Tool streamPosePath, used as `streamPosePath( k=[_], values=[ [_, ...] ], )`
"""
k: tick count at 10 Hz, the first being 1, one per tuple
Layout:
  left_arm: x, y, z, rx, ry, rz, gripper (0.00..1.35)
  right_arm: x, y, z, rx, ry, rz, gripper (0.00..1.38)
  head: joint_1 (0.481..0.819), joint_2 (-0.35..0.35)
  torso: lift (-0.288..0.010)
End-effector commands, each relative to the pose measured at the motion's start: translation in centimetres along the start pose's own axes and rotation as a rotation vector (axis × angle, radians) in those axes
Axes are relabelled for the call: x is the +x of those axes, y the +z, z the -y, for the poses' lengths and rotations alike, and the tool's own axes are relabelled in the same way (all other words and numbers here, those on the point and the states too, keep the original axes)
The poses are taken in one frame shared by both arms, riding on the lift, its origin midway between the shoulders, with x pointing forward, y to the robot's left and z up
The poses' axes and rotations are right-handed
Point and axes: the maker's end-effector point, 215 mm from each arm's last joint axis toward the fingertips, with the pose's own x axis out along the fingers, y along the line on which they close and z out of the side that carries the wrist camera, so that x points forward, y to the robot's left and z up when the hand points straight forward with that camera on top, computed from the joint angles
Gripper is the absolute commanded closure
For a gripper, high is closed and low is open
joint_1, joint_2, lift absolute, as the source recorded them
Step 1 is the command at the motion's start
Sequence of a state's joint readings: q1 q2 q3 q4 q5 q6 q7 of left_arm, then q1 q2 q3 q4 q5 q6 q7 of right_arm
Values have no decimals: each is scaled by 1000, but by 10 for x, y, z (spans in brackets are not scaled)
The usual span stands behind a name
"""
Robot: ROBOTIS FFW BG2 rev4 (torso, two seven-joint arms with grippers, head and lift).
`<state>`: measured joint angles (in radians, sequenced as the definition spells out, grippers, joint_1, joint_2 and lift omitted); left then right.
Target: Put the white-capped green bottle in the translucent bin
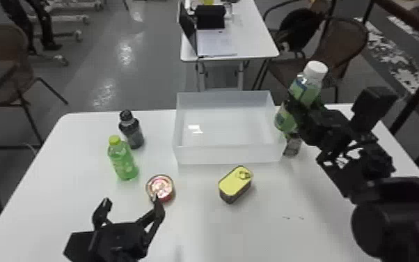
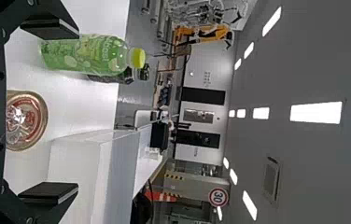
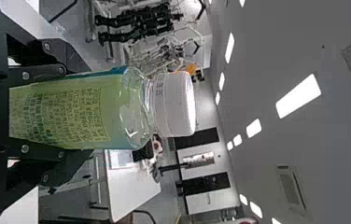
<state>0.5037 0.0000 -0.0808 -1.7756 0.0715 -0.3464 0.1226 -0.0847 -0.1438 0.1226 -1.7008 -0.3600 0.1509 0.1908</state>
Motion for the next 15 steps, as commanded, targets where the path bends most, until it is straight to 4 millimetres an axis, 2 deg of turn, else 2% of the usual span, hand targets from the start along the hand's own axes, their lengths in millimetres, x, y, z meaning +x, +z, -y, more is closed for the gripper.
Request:
streamPosePath(
  k=[1,3,5,6,7,10,11,13,14,15],
  values=[
    [1,-1,1,-9,2,-2,148,18,-1,1,-28,41,-21,1012,695,72,-79],
    [1,-2,-1,-7,5,-4,148,36,-26,-2,-12,126,-30,1012,695,87,-79],
    [3,-3,2,-13,0,-5,148,41,-72,-7,-22,230,-64,1012,695,102,-79],
    [4,-4,3,-16,0,-4,148,41,-88,-13,-22,249,-72,1013,695,110,-79],
    [2,-6,1,-24,5,-8,148,45,-96,-21,-16,265,-73,1013,695,114,-79],
    [-2,-10,-3,-38,14,-14,148,62,-103,-50,-66,367,-83,1035,695,146,-79],
    [-2,-10,-3,-42,14,-13,148,62,-109,-51,-74,369,-97,957,695,158,-79],
    [-5,-13,-5,-52,21,-20,148,65,-118,-49,-110,375,-134,-2,695,166,-79],
    [-5,-12,-6,-54,21,-17,148,66,-117,-47,-119,376,-135,-2,695,168,-79],
    [-5,-12,-6,-54,21,-14,148,67,-113,-48,-121,377,-128,209,695,169,-79]
  ],
)
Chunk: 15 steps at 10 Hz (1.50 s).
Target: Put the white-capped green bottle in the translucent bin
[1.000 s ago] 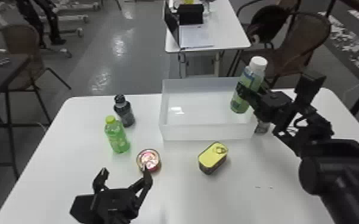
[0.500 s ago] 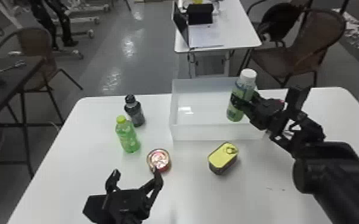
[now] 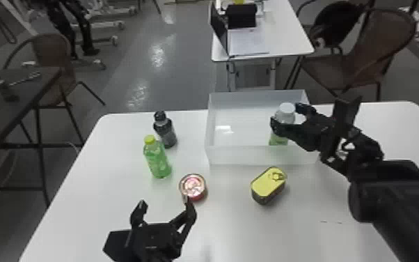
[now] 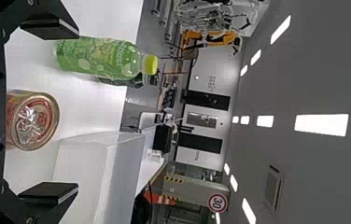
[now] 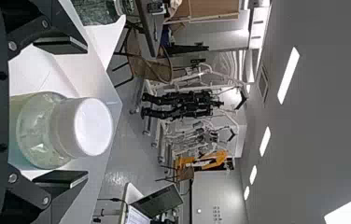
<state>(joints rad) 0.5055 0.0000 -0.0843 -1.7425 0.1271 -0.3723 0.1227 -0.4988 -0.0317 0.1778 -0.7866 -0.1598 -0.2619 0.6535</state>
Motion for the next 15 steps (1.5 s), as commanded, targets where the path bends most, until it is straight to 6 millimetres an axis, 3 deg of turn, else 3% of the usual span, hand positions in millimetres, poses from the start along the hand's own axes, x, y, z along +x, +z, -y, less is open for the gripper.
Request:
streamPosePath(
  k=[1,4,7,9,11,15],
  values=[
    [-1,0,-1,-3,4,0,148,0,5,0,5,-2,16,502,695,169,-79],
    [0,2,1,0,0,6,148,-13,15,-8,40,-33,79,472,695,170,-79],
    [2,4,4,5,-6,13,148,-64,40,-17,12,-171,146,484,695,147,-79],
    [5,7,6,4,-10,21,148,-104,44,-44,3,-211,170,484,695,138,-79],
    [3,8,5,4,-8,25,148,-162,22,-60,-10,-316,122,486,695,128,-79],
    [-5,9,-4,18,10,33,148,-254,-38,-65,40,-490,-16,486,695,85,-79]
  ],
)
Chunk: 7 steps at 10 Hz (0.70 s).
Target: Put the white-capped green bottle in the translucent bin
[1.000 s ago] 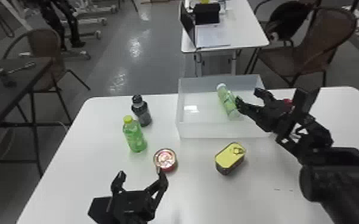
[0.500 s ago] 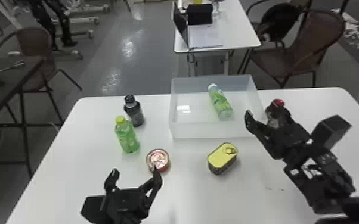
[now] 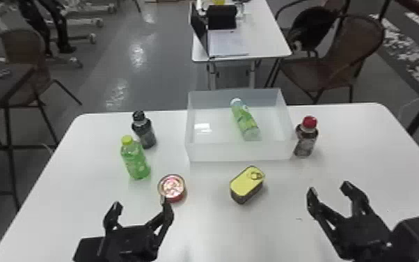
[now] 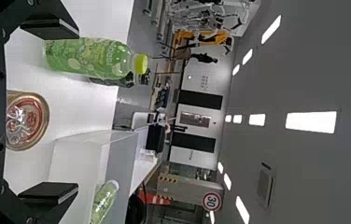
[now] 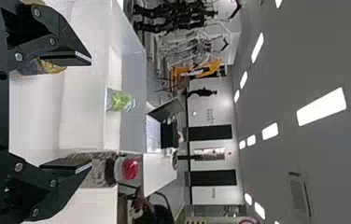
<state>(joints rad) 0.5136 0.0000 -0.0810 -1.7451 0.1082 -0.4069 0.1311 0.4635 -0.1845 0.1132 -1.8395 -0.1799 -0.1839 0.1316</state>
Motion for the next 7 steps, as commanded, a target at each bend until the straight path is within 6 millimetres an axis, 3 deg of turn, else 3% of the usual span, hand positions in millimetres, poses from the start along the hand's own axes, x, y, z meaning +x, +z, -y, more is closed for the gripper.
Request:
streamPosePath(
  k=[1,7],
  values=[
    [-2,0,-1,3,4,1,148,-18,-23,7,21,-27,-54,490,695,76,-79],
    [-2,1,3,6,-5,1,148,-18,-25,12,7,-62,-58,495,695,51,-79]
  ],
)
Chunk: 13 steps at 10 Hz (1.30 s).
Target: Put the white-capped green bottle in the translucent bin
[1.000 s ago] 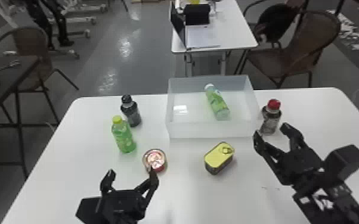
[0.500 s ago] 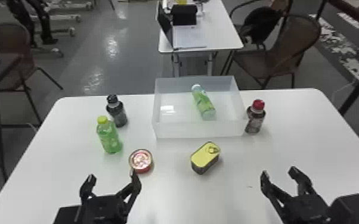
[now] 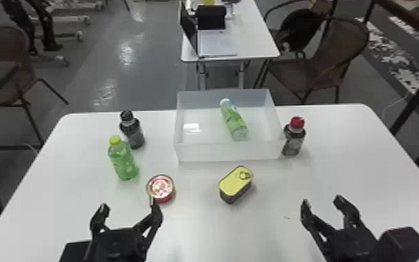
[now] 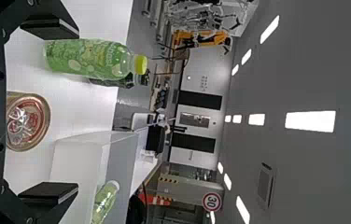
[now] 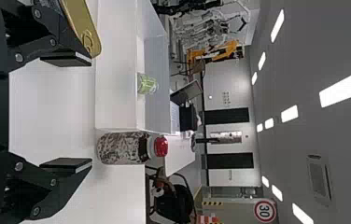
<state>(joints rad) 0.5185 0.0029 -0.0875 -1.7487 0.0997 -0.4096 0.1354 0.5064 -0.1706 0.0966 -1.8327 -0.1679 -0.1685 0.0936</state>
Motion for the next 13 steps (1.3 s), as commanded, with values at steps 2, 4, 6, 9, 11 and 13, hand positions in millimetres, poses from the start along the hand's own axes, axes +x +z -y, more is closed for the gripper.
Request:
streamPosePath(
  k=[2,4,6,9,11,13],
  values=[
    [1,1,1,-1,-2,1,148,0,1,0,-1,-5,3,495,695,46,-79],
    [1,-2,1,1,-3,-8,148,0,3,-1,-4,-4,6,496,695,45,-79],
    [2,-5,3,6,-12,-29,148,0,4,1,-6,-19,1,495,695,44,-79],
    [1,-4,3,6,-12,-25,148,-1,4,0,-10,-21,1,496,695,40,-79],
    [1,-4,2,6,-10,-26,148,-2,4,2,-9,-34,1,495,695,41,-79],
    [2,-7,3,3,-11,-39,148,-10,1,10,-2,-125,-26,495,695,35,-79]
  ],
)
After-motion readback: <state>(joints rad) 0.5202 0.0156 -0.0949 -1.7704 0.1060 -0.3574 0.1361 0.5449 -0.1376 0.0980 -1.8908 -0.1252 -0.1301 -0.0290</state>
